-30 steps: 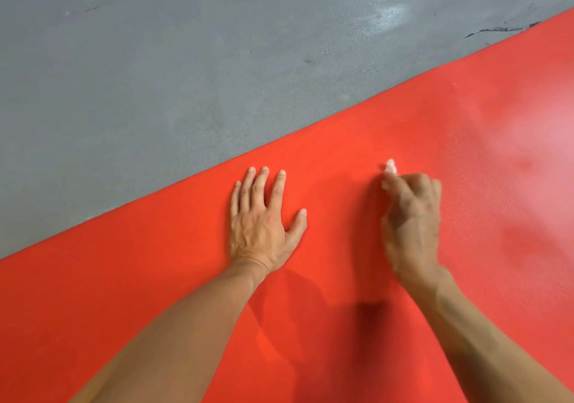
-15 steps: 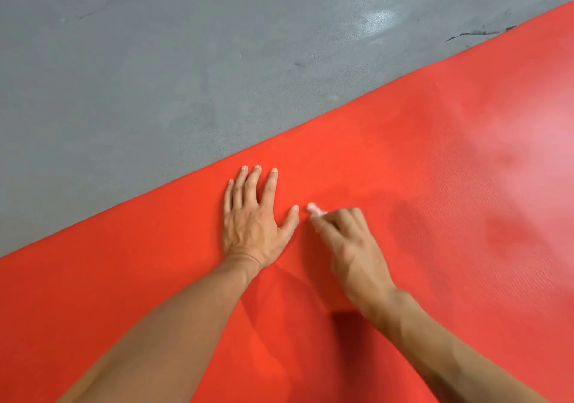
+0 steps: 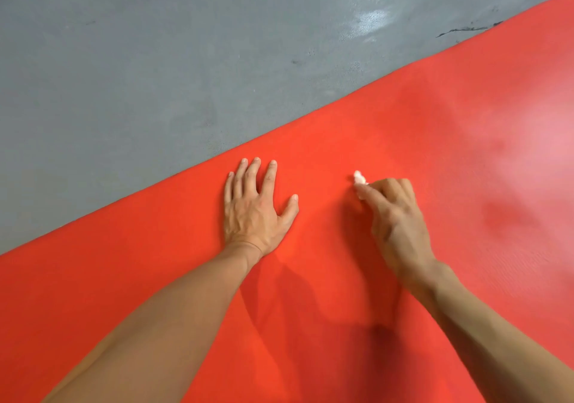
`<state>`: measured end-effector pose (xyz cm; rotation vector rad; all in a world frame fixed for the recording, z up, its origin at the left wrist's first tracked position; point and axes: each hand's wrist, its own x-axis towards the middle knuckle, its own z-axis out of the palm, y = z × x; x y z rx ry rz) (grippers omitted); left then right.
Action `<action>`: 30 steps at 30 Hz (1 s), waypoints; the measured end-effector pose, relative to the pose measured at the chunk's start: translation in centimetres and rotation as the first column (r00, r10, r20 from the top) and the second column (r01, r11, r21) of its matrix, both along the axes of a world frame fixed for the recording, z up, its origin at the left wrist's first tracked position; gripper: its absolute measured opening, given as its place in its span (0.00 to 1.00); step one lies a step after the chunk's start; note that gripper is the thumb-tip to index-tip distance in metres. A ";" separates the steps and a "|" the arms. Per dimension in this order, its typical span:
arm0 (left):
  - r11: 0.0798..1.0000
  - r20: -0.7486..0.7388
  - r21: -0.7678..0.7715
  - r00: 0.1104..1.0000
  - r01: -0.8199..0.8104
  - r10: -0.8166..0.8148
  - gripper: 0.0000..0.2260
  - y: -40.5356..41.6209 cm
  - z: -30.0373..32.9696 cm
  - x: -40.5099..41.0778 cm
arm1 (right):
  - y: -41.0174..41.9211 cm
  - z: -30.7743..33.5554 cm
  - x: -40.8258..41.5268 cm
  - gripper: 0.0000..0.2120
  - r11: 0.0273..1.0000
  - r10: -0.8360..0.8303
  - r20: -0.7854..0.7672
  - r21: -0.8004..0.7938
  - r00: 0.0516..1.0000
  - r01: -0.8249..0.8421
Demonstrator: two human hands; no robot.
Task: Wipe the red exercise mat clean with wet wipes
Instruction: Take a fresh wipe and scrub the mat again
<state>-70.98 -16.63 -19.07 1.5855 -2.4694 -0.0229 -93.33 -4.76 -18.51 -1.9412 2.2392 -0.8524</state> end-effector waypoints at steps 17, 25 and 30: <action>0.999 -0.061 0.039 0.998 0.027 -0.024 0.30 -0.1 -0.1 0.4 | 1.9 -0.3 3.7 0.13 0.936 -0.347 0.058 -0.037 0.936 0.349; 1.000 -0.061 0.025 0.998 0.017 -0.015 0.20 6.4 0.5 0.0 | 6.6 1.0 6.9 0.09 0.985 0.174 0.011 0.012 0.985 -0.174; 0.992 -0.024 0.047 0.993 0.116 -0.114 0.25 13.9 0.2 0.3 | 4.1 2.1 1.4 0.13 0.998 0.004 -0.077 0.070 0.997 0.002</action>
